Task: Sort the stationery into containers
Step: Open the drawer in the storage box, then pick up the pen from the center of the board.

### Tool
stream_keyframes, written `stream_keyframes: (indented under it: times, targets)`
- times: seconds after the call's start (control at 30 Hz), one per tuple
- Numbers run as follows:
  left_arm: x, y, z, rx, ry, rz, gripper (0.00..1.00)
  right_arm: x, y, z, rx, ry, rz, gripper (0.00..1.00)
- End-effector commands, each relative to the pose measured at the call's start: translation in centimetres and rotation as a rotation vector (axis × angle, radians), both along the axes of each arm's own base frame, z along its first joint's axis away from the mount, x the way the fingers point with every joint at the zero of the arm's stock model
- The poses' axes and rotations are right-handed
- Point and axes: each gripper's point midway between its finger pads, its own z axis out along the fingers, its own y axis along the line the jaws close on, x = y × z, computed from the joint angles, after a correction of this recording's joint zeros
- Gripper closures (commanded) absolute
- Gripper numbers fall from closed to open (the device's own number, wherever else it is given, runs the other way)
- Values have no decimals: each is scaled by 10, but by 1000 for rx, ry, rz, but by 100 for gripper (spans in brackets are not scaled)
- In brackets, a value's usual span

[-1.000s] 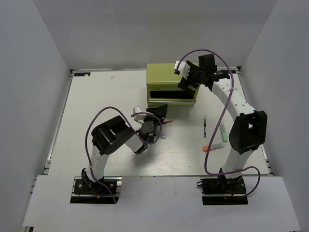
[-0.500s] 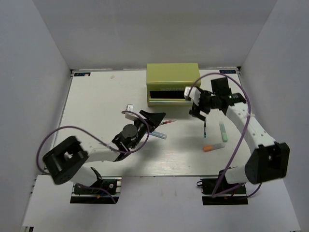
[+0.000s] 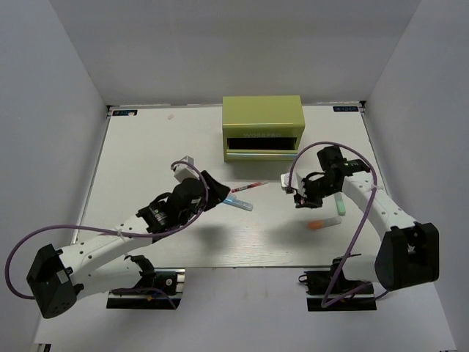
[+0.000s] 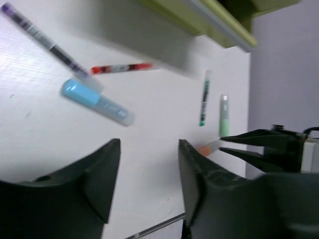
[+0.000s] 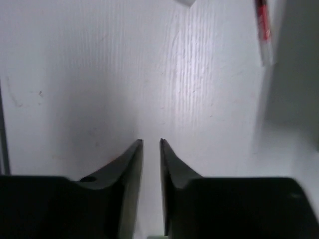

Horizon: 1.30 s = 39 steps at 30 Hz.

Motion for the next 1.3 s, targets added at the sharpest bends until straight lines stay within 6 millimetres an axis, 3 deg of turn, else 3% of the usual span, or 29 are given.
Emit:
stream_keyframes:
  times: [0.0,0.07,0.13,0.17,0.27,0.43,0.6,0.97,1.27]
  targets:
    - [-19,26,-30,101,134,32,42,-8,-13,4,-50,25,-10,67]
    - [-25,26,-32,91,140,14,42,-12,-19,-1,-64,-1,-33,51]
    - [-29,27,-35,87,148,2,32,-8,-26,5,-83,-80,-51,41]
    - [-30,28,-36,86,158,8,26,-12,-30,-2,-102,-78,-52,35]
    - [-31,34,-36,117,170,23,12,-17,-46,-6,-172,-93,-66,30]
    - [-30,30,-41,134,191,16,2,-33,-65,-26,-246,-63,-70,29]
    - [-31,19,-48,152,229,-26,1,-38,-76,-52,-302,-42,-83,29]
    - [-34,11,-50,162,252,-70,1,-17,-86,-76,-367,-13,-73,29]
    - [-34,5,-44,135,252,-81,1,-19,-94,-102,-426,103,-21,36]
